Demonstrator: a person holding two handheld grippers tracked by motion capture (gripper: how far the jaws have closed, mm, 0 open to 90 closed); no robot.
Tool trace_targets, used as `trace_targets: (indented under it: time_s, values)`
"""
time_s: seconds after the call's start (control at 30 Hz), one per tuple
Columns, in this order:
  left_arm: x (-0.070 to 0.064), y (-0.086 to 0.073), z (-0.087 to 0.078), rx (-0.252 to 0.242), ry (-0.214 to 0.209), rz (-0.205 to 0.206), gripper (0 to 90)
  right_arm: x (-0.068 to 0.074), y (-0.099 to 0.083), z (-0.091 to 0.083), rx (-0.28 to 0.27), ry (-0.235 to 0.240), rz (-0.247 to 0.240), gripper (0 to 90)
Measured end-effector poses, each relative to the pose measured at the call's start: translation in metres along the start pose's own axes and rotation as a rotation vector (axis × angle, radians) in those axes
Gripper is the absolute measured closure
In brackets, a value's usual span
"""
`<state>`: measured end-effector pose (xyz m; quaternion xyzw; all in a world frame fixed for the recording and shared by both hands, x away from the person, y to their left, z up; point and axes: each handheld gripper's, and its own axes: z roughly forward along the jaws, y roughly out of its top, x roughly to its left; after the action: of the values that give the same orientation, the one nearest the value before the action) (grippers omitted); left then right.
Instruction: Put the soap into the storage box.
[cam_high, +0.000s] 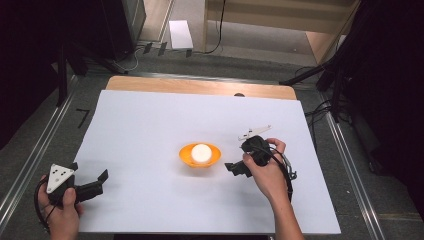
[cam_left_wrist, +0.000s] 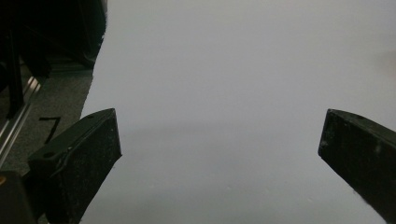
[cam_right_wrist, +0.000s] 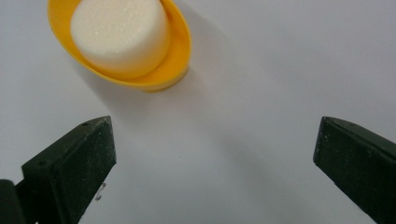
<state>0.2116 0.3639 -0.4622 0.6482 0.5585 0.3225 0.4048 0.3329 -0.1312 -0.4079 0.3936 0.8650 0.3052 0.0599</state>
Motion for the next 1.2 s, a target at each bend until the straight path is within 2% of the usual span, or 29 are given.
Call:
trace_targets:
  time_s: [0.67, 1.2]
  values:
    - [-0.001, 0.000, 0.000, 0.003, 0.008, 0.005, 0.0, -0.023, -0.044, -0.008, -0.023, -0.013, 0.060, 0.0]
    - [-0.001, 0.000, 0.000, 0.003, 0.011, 0.006, 0.0, -0.041, -0.080, -0.020, -0.094, -0.029, 0.128, 0.0]
